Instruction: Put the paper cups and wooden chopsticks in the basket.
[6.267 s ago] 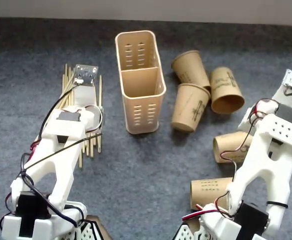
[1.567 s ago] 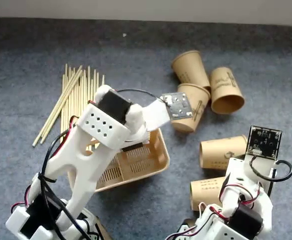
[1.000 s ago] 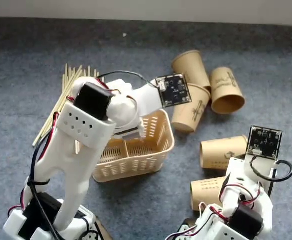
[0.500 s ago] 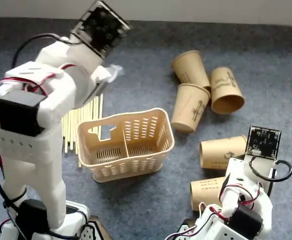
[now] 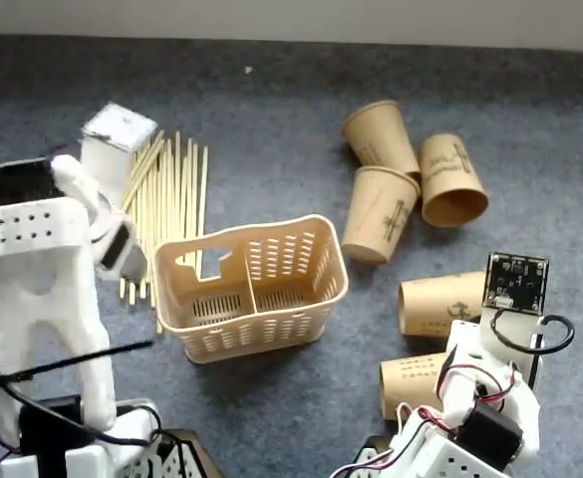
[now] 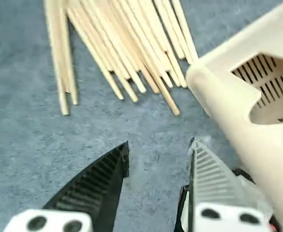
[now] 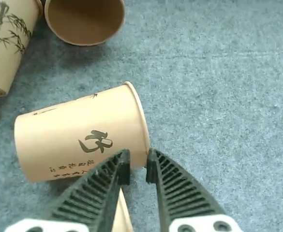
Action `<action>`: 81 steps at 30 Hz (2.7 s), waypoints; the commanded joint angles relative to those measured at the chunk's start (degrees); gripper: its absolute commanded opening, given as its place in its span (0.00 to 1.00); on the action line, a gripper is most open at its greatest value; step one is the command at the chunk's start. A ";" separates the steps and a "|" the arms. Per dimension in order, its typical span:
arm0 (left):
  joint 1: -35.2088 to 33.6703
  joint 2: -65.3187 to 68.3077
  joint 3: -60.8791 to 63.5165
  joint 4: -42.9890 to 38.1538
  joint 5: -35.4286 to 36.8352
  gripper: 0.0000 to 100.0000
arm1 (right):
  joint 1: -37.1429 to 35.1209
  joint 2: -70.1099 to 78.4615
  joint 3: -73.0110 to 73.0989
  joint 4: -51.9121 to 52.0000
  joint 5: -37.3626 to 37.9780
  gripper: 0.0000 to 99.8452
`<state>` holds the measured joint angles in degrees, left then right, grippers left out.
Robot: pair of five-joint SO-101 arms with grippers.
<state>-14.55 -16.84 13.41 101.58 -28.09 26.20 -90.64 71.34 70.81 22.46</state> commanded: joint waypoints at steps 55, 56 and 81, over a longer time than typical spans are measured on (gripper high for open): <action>-2.33 15.96 13.23 -54.68 53.36 0.22 | 3.91 82.33 -57.19 6.90 -11.96 0.08; -2.33 15.87 13.49 -55.21 53.36 0.22 | 3.12 85.58 -60.00 10.07 -12.31 0.08; -2.33 16.22 13.76 -55.38 53.27 0.22 | -11.03 95.96 -65.89 18.95 -14.24 0.08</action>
<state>-17.80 -0.31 27.30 46.90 24.57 17.23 5.71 5.32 89.36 8.48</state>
